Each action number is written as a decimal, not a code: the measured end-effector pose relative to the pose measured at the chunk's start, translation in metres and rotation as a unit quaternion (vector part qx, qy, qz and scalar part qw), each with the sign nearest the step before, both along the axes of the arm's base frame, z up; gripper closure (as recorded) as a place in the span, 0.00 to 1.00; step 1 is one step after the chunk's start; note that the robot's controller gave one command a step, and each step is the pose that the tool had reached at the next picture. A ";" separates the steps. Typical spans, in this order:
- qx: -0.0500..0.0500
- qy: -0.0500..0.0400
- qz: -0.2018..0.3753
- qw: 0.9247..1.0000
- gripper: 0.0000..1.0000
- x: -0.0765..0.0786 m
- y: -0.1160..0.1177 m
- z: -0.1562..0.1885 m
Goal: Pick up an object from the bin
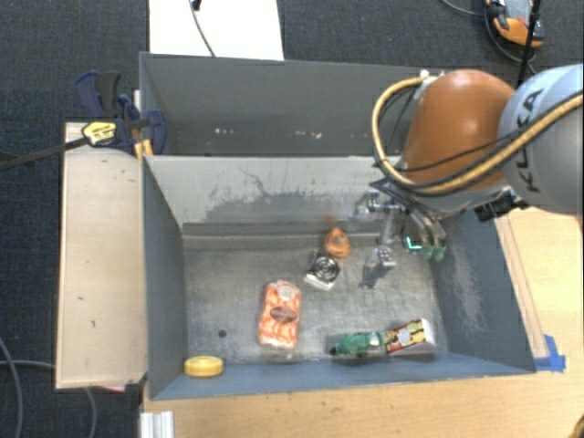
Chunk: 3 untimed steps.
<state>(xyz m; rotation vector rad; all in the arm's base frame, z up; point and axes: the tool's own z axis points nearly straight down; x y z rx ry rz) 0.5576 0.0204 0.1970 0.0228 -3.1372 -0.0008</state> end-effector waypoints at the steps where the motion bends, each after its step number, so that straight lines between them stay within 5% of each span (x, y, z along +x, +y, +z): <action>1: 0.000 -0.004 0.000 1.000 0.00 0.002 0.000 0.004; 2: 0.000 -0.003 -0.084 0.996 1.00 -0.018 0.017 -0.116; 3: 0.000 -0.001 -0.084 0.996 0.00 -0.018 0.017 -0.116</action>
Offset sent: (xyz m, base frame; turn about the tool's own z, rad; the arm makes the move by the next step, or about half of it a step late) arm -0.0181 0.0169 -0.1161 0.1690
